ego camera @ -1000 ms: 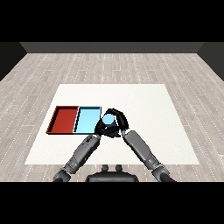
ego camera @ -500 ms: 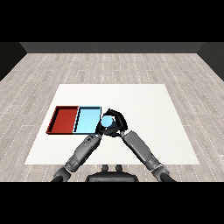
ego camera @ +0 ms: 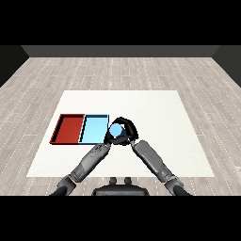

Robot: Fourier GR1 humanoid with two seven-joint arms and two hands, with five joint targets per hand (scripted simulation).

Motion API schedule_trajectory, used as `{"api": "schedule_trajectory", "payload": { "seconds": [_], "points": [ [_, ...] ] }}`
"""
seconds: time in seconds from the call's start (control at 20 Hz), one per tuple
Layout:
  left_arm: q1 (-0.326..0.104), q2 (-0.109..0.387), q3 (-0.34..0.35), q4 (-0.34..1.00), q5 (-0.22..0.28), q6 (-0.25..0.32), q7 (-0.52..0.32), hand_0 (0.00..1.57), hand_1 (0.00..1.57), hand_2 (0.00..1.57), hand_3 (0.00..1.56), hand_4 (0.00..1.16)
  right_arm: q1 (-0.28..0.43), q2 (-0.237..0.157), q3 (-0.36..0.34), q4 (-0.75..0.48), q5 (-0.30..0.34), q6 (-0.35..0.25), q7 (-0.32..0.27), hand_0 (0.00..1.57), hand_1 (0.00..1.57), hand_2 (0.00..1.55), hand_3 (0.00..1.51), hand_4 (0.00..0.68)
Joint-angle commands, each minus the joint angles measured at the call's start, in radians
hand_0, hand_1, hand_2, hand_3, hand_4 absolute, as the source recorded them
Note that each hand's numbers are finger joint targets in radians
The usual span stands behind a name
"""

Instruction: Pick the blue can and put it in the blue box

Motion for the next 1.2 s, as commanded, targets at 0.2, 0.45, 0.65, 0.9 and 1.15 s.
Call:
{"api": "schedule_trajectory", "payload": {
  "seconds": [0.2, 0.45, 0.65, 0.9, 1.15],
  "points": [
    [-0.081, -0.026, -0.089, 0.057, 0.076, 0.127, -0.047, 0.63, 0.63, 0.68, 0.36, 0.65, 0.067, 0.022, 0.02, -0.037, 0.013, 0.036, -0.019, 1.48, 1.48, 1.45, 1.4, 0.592],
    [0.04, -0.026, 0.039, -0.028, 0.057, 0.053, -0.044, 1.44, 1.44, 1.35, 1.04, 0.62, 0.02, 0.012, -0.001, -0.067, 0.004, 0.009, 0.046, 1.46, 1.46, 1.45, 1.4, 0.575],
    [-0.042, -0.026, 0.055, 0.07, 0.133, 0.096, -0.218, 1.57, 1.57, 1.57, 1.47, 0.7, 0.045, 0.002, -0.035, -0.088, -0.044, 0.023, 0.073, 1.18, 1.18, 1.25, 1.12, 0.408],
    [-0.023, -0.027, 0.016, 0.049, 0.157, 0.129, -0.281, 1.57, 1.57, 1.55, 1.47, 1.04, 0.049, 0.022, -0.022, -0.068, 0.016, 0.017, 0.092, 0.0, 0.0, 0.0, 0.0, 0.0],
    [0.047, -0.027, 0.061, -0.008, 0.115, 0.064, -0.297, 1.57, 1.57, 1.55, 1.46, 1.11, -0.005, 0.023, 0.0, -0.007, 0.004, -0.068, 0.044, 0.0, 0.0, 0.0, 0.0, 0.0]
  ]
}}
